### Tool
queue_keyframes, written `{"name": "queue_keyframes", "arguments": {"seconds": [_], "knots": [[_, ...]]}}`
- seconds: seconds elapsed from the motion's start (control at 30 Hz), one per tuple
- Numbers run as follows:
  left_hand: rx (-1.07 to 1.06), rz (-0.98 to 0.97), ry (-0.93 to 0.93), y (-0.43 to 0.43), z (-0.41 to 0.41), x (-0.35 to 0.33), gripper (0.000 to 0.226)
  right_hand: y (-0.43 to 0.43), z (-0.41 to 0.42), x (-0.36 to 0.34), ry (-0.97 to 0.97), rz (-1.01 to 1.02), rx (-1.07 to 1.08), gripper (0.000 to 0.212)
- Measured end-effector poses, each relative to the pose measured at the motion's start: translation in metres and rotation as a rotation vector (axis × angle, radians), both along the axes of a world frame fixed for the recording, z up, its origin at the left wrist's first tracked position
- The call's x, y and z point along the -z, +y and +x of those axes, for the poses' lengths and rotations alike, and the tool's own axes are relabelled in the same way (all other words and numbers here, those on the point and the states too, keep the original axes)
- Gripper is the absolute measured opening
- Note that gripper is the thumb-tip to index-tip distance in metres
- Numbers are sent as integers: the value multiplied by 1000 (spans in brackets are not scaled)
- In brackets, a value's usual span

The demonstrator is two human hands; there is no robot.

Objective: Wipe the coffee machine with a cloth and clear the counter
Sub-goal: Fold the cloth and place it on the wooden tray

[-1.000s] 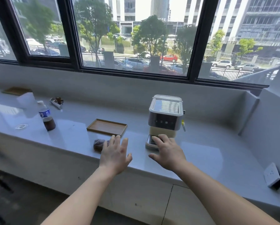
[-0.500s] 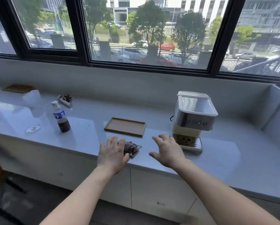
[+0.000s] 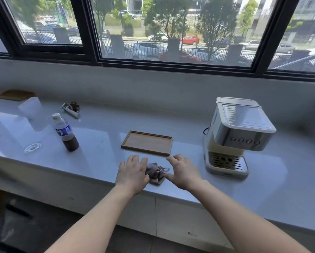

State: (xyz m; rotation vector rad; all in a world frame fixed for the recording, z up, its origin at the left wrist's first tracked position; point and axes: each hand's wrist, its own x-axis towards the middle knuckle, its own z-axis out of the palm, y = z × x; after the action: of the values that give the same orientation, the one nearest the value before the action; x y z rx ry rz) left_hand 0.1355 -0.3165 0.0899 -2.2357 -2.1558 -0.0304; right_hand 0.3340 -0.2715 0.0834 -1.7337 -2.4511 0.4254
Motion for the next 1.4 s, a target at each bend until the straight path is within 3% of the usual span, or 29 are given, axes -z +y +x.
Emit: {"name": "queue_keyframes", "arguments": {"seconds": [0.4, 0.8, 0.9, 1.2, 1.4], "knots": [[110, -295, -54, 89, -23, 59, 72, 76, -29, 58, -6, -246, -62, 65], [384, -443, -222, 130, -57, 101, 67, 87, -53, 93, -137, -325, -123, 95], [486, -447, -234, 142, -65, 108, 61, 87, -65, 97, -147, -321, -89, 87], [722, -477, -248, 185, -92, 102, 38, 94, -103, 84, -76, -297, 98, 29], [740, -390, -291, 218, -106, 83, 34, 121, -115, 68, -44, -222, 147, 29]]}}
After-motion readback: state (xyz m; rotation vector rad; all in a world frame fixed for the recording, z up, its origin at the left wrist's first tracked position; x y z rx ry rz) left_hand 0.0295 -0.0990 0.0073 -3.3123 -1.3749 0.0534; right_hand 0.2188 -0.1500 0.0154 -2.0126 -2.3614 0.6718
